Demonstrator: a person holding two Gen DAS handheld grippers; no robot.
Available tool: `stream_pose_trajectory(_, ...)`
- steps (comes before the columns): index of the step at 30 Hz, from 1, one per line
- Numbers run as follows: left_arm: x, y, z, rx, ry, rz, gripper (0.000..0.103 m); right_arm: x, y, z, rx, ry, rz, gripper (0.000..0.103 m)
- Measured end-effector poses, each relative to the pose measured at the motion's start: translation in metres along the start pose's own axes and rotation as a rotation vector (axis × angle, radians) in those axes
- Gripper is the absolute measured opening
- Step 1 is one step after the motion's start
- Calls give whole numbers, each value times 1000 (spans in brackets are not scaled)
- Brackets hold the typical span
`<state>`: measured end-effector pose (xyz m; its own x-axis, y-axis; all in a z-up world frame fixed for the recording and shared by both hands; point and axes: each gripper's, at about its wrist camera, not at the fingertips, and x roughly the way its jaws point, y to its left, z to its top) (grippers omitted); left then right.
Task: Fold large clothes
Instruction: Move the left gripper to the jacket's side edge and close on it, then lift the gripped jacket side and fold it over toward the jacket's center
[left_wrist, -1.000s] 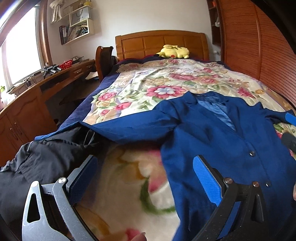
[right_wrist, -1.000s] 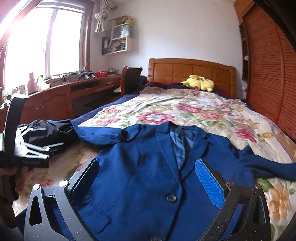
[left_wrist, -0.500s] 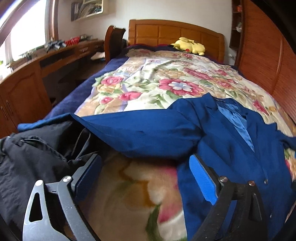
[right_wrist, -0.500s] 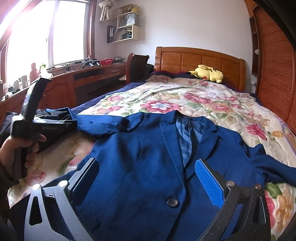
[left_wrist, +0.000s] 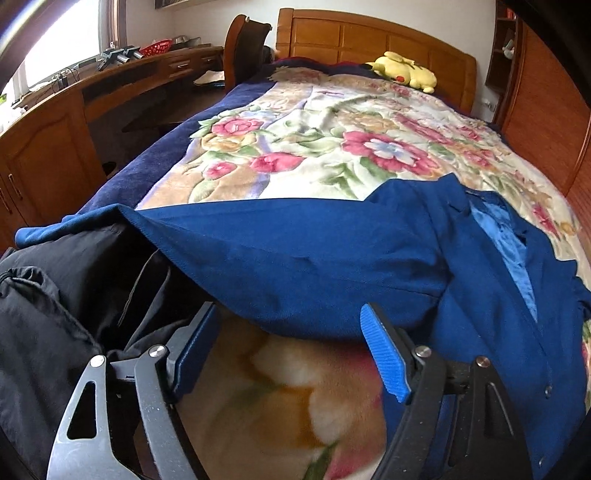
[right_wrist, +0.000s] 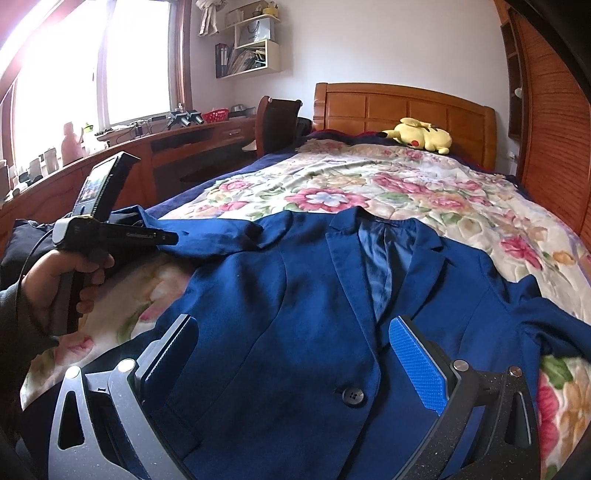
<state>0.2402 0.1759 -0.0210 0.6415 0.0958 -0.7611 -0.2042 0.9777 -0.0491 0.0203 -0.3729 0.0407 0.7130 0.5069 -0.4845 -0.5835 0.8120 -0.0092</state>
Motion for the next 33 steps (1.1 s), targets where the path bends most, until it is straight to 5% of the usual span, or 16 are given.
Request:
stream_pose_trajectory(14,32,-4,1,-52,72,-85,77,3,0,-2,8,6,6,103)
stream_pose_trajectory(19,39,-5,12,-68,85,-81,43,3,-2,-1,10,5,6,103)
stream_pose_trajectory(21,41,-4,15,-68,90,-85,19,2,-2,0,11,4,5,103)
stream_pose_trajectory(23,38,-6,18,-56,78,-76,9,2,-2,-1,12,2,5,103)
stream_pose_trajectory(28,14,-22,21,27,-1,-39,5,-2,-4,2,20,-6,3,103)
stream_pose_trajectory(33,-18,-52,25,109,-63,-79,4,-12,-15,5,50,-33,-8,103)
